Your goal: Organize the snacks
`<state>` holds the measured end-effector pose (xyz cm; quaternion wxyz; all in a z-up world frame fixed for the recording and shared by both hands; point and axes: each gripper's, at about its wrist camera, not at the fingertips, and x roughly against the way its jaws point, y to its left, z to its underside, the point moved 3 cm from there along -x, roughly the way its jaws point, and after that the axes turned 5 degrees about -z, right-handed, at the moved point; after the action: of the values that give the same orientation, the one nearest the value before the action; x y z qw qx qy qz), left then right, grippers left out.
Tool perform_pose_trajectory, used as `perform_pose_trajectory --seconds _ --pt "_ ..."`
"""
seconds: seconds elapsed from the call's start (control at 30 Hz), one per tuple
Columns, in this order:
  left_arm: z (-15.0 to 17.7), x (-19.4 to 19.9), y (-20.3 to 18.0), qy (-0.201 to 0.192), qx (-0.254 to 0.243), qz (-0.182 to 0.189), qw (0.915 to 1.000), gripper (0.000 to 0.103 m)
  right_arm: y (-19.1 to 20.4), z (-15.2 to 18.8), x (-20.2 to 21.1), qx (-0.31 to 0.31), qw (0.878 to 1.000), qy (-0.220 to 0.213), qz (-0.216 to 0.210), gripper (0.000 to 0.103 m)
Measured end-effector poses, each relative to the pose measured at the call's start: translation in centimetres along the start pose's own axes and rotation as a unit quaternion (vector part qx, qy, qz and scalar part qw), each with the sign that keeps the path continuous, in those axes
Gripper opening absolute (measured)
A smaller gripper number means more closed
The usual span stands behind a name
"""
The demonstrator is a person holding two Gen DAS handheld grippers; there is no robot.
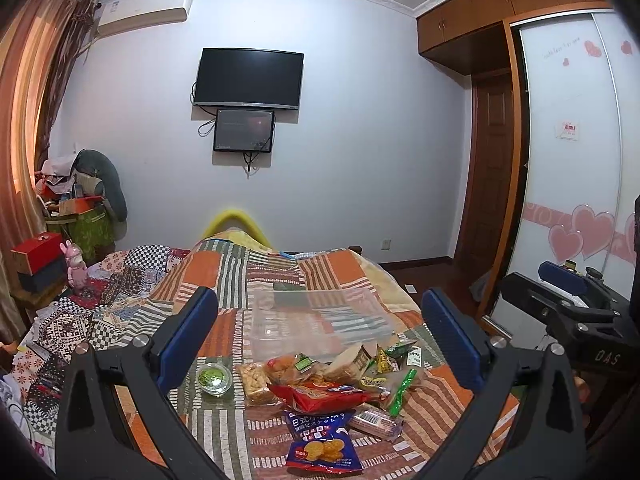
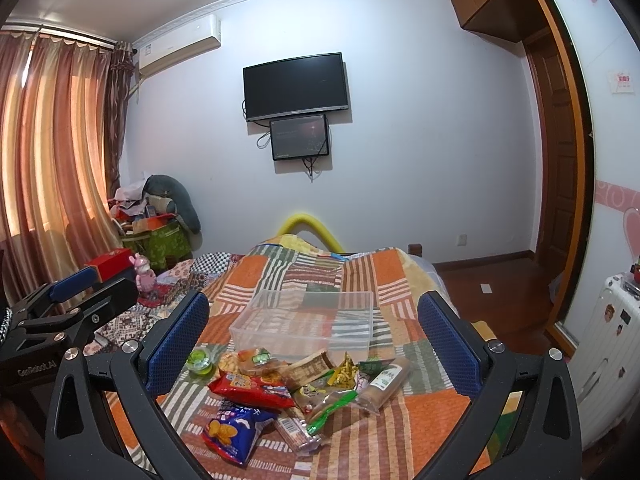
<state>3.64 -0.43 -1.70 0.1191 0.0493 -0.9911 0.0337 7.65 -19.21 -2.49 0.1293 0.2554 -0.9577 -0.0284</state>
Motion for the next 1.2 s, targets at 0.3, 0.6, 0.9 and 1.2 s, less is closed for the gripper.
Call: perform_pose_trajectory --seconds 0.3,0.6,0.9,1.2 --pt "0.4 -0.5 0.2 0.003 -0.001 -0.001 1.0 0.103 0.0 0.2 -0.2 0.003 1.0 0.006 -0.005 0.103" --pt "2.1 -3.6 1.6 0.064 -0.022 0.003 0.9977 0.087 -0.5 2.0 -2.0 0.005 0.998 0.051 -0.023 0.1" --pt "6.7 -8.3 3.5 0.176 -0.046 0.004 0.9833 0.059 -2.4 5.9 -5.7 -0.008 0.988 0.152 -0.025 0.079" --pt "11.5 -10.7 1.9 0.255 -0.051 0.051 0.9644 0.057 -3.7 10.1 -8.2 -0.028 0.968 0.247 -0.044 0.07"
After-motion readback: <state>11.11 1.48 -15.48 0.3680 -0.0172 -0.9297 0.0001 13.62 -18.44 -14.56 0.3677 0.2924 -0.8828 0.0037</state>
